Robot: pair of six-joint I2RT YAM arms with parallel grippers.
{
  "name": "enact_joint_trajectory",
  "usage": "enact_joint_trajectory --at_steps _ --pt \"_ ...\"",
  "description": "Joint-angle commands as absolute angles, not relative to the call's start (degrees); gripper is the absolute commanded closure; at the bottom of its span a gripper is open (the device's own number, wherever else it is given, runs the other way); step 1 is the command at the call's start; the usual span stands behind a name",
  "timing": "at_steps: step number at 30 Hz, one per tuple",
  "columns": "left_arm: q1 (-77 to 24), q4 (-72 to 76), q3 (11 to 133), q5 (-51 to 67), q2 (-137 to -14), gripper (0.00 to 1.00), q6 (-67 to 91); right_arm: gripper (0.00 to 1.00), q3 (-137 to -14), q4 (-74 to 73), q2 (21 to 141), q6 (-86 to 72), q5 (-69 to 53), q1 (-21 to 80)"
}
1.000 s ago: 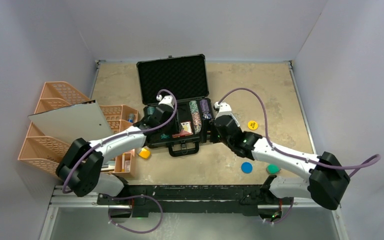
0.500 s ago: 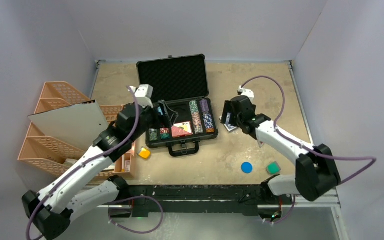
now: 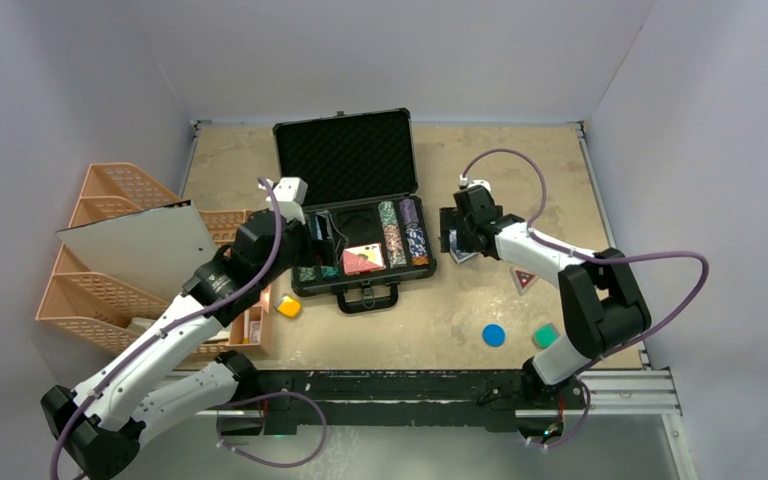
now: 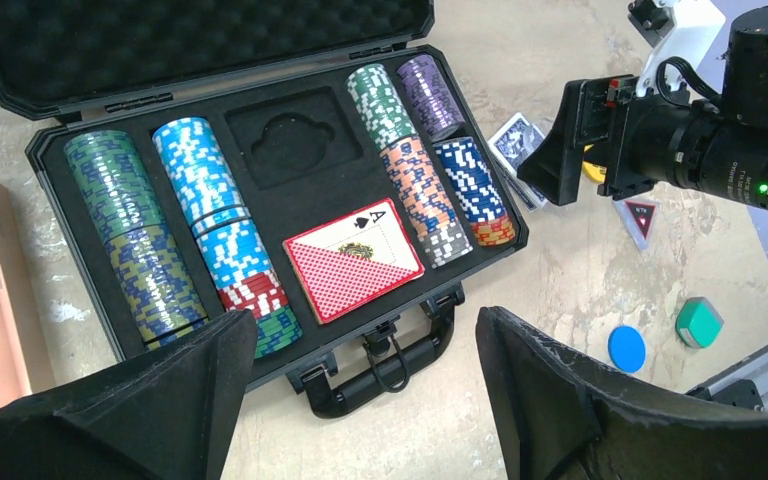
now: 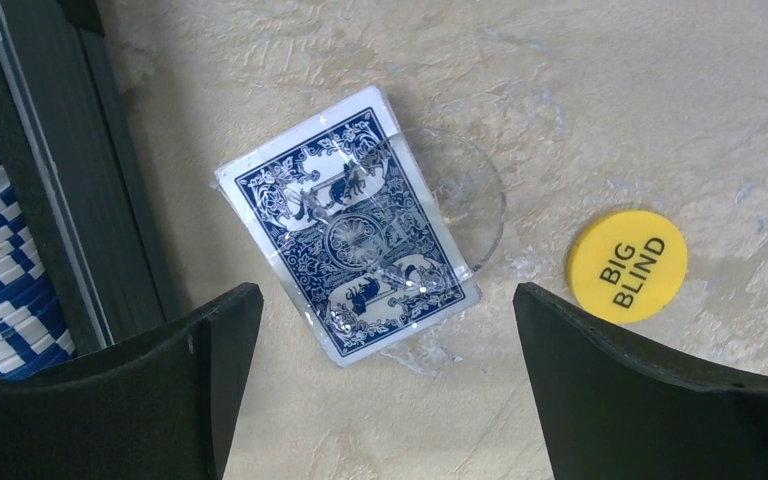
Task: Pack up texas hold em set
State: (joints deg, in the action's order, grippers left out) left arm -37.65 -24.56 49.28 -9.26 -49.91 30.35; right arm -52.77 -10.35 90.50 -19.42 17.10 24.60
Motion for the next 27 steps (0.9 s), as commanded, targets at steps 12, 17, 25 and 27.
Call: enact_joint_trajectory --at_steps 12,17,25,27 --pt "-37.8 -23.7 49.4 -9.0 -50.8 0.16 29.0 0.04 -51.9 -6.2 95.6 -13.4 10.5 22.6" --pt "-37.8 -23.6 49.4 -9.2 -51.2 0.16 29.0 0.08 -51.6 -3.9 97.0 -14.1 9.5 22.2" --pt "-37.8 -24.0 49.3 -9.9 -50.7 0.16 29.1 0.40 -51.2 -6.9 93.9 -21.5 11.1 22.1" --pt "-37.8 -23.8 49.1 -10.0 -50.6 0.16 29.1 0.42 -50.0 -8.0 91.7 -23.3 10.3 22.1"
